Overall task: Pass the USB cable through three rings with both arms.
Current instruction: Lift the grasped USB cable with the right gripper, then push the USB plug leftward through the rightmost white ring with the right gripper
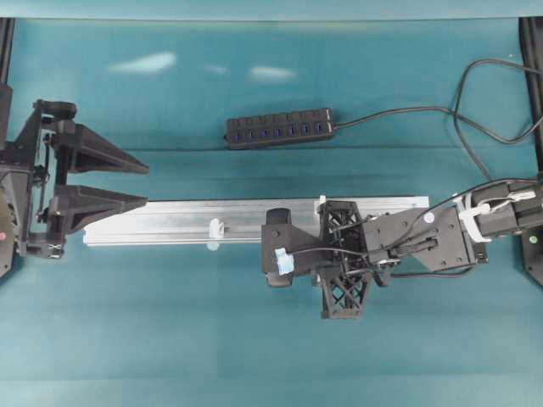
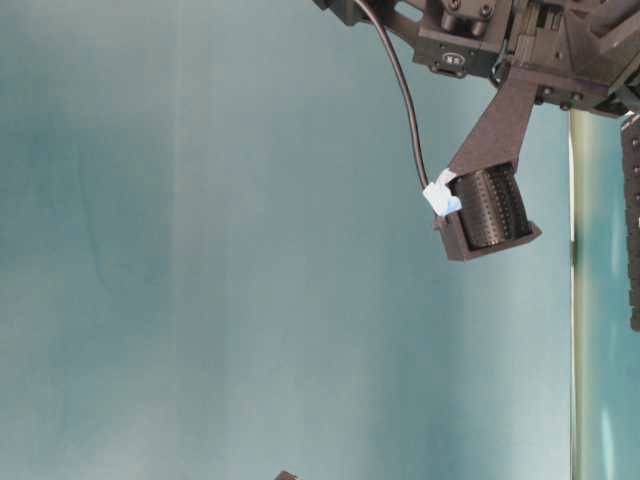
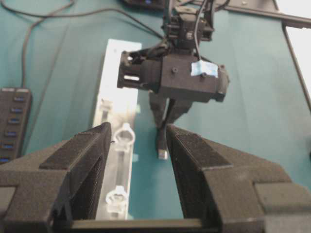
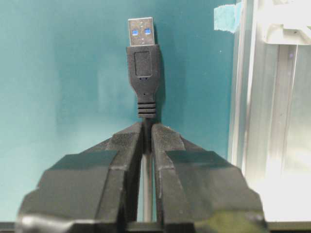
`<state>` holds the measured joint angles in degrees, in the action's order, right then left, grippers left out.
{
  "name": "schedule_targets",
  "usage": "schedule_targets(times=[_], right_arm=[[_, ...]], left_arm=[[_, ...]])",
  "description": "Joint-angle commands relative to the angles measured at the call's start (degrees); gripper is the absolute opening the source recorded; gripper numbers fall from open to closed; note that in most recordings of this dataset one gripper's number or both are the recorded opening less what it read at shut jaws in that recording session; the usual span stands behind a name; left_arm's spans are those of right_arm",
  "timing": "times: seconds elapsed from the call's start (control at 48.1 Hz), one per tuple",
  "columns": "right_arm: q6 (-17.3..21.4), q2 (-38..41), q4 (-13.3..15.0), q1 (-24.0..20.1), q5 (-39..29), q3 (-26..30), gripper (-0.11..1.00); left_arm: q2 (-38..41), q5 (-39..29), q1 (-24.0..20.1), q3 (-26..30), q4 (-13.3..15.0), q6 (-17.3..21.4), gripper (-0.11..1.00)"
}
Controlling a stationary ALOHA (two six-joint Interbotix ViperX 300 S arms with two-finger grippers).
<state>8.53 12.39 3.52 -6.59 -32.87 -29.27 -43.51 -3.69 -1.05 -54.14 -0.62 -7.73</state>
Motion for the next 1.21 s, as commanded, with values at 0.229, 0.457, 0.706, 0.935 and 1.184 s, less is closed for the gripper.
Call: schedule_targets(times=[0.229, 0.457, 0.706, 0.935, 1.184], right_arm=[[0.0, -0.4, 0.2, 0.4, -0.8, 0.2, -0.07], [-0.4, -5.7, 0.6, 0.1, -6.5, 4.0, -0.07], [-0.7, -12.0, 2.6, 0.2, -16.2, 6.0, -0.07], [-1.4, -18.3, 5.1, 0.6, -25.2, 6.1, -0.07], [-1.6, -21.4, 11.2, 2.0, -32.3, 4.6, -0.07]], left_arm=[[-0.2, 0.6, -0.1, 0.8, -0.1, -0.1, 0.54], [-0.5, 0.6, -0.1, 0.9, -0.1, -0.1, 0.54], [-0.5, 0.6, 0.0, 1.0, -0.1, -0.1, 0.54], [-0.5, 0.6, 0.0, 1.0, -0.1, -0.1, 0.54], [-0.6, 0.6, 0.0, 1.1, -0.1, -0.1, 0.54]])
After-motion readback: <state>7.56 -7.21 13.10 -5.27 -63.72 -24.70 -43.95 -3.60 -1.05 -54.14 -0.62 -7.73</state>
